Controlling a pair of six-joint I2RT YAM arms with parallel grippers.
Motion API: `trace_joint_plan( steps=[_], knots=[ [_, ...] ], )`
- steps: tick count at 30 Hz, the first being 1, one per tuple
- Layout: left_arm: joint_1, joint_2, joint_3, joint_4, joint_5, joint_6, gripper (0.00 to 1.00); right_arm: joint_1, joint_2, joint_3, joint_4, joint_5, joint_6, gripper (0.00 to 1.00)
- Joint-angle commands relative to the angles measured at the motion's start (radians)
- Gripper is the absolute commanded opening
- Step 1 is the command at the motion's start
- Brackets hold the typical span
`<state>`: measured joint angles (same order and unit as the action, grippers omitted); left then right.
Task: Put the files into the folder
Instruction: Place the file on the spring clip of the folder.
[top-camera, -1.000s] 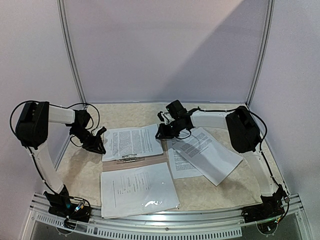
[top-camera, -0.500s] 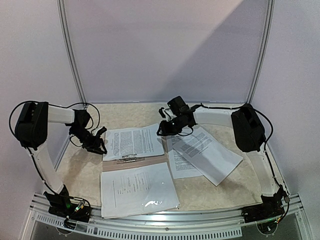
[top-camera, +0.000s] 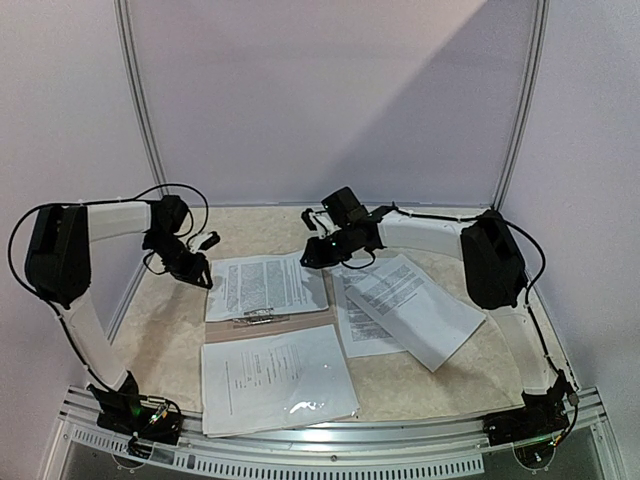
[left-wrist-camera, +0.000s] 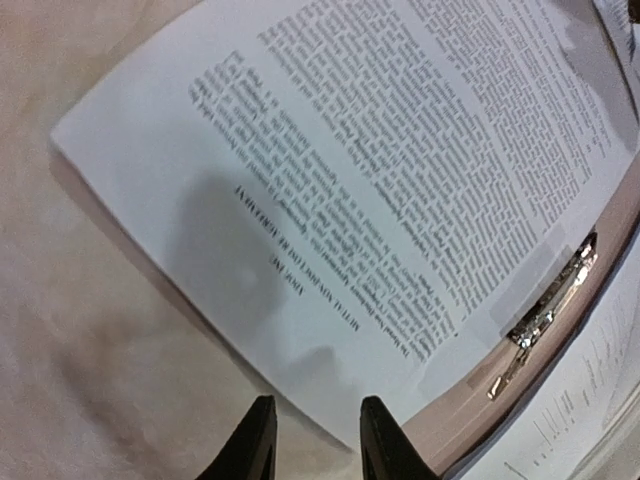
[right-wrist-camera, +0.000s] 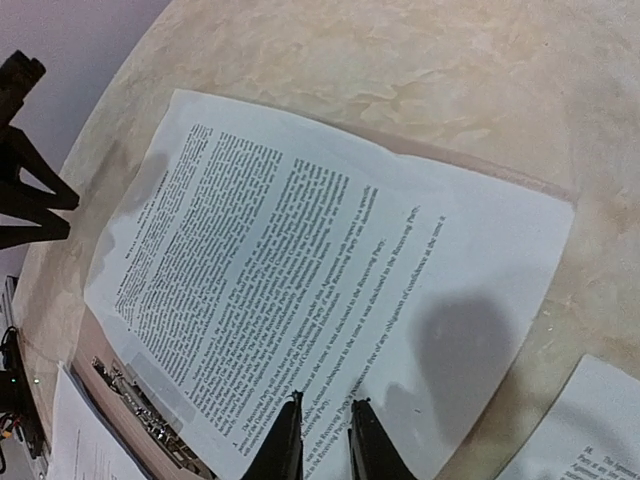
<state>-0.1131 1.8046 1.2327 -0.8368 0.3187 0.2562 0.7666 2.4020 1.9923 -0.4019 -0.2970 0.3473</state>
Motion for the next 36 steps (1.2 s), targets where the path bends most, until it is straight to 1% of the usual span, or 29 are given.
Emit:
trace_joint_plan(
  steps=[1,6,12,19,28,36],
  knots=[
    [-0.087,0.101,0.063,0.047,-0.162,0.067,0.31,0.02,0.062,0.019,-0.008,-0.025,0.042,0.15],
    [-0.125,0.169,0.098,0.016,-0.215,0.092,0.31,0.023,0.082,0.009,-0.022,-0.03,0.056,0.13],
    [-0.17,0.142,0.042,0.0,-0.221,0.105,0.31,0.023,0.09,-0.011,-0.011,-0.042,0.06,0.12],
    [-0.175,0.11,0.016,-0.006,-0.24,0.113,0.31,0.022,0.088,-0.03,-0.003,-0.06,0.068,0.11],
    [-0.174,0.124,0.031,-0.003,-0.257,0.121,0.31,0.025,0.071,-0.06,-0.007,-0.077,0.077,0.09],
    [-0.174,0.128,0.035,-0.011,-0.235,0.118,0.32,0.034,0.028,-0.123,0.008,-0.069,0.079,0.09]
  ],
)
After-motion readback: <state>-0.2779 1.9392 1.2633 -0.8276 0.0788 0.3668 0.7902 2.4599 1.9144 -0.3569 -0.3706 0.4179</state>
